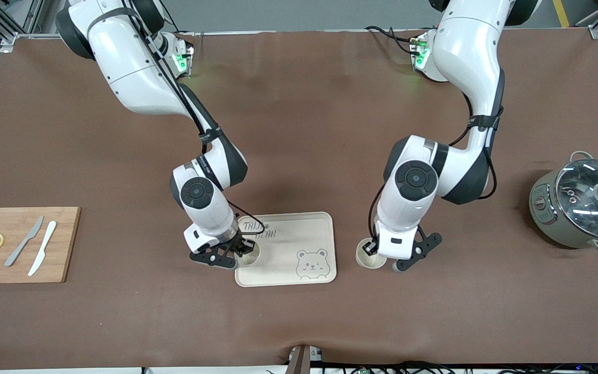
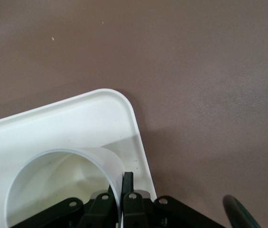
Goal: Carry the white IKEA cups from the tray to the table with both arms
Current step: 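Lift the cups off the tray with both grippers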
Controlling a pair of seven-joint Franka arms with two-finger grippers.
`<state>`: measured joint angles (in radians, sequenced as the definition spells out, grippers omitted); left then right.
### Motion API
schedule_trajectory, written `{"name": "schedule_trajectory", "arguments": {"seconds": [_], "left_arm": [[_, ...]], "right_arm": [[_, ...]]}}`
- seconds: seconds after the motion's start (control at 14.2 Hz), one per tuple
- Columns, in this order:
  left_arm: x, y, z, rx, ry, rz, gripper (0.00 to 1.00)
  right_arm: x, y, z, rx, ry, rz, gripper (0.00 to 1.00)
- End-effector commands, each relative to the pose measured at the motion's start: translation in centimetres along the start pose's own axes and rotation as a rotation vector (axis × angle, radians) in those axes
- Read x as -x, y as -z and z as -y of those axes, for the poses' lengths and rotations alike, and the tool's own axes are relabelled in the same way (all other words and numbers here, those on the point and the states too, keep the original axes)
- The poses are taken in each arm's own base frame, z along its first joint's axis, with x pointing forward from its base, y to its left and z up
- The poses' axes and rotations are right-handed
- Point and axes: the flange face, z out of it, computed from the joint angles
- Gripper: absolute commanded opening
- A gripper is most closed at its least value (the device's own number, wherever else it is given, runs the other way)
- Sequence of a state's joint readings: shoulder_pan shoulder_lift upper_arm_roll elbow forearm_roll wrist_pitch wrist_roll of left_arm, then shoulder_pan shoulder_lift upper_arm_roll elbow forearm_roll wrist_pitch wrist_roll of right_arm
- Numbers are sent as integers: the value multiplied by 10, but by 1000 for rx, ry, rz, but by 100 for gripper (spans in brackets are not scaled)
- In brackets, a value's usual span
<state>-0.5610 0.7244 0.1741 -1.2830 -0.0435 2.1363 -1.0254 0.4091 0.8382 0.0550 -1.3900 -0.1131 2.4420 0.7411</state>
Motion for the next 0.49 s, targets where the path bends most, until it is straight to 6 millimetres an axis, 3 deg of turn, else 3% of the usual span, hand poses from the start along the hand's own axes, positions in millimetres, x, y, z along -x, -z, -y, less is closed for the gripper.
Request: {"name": "schedule_trajectory", "arguments": {"seconds": [0.0, 0.14, 0.42], "left_arm": [[-20, 14, 21, -18, -33, -6, 0], [-41, 10, 39, -48, -51, 10, 0], [-82, 5, 72, -68, -75, 19, 0]], "right_arm": [[-14, 56, -2, 34, -15, 6, 0], [-25, 108, -15, 71, -22, 35, 0], [-25, 231, -41, 88, -5, 155, 0]]}}
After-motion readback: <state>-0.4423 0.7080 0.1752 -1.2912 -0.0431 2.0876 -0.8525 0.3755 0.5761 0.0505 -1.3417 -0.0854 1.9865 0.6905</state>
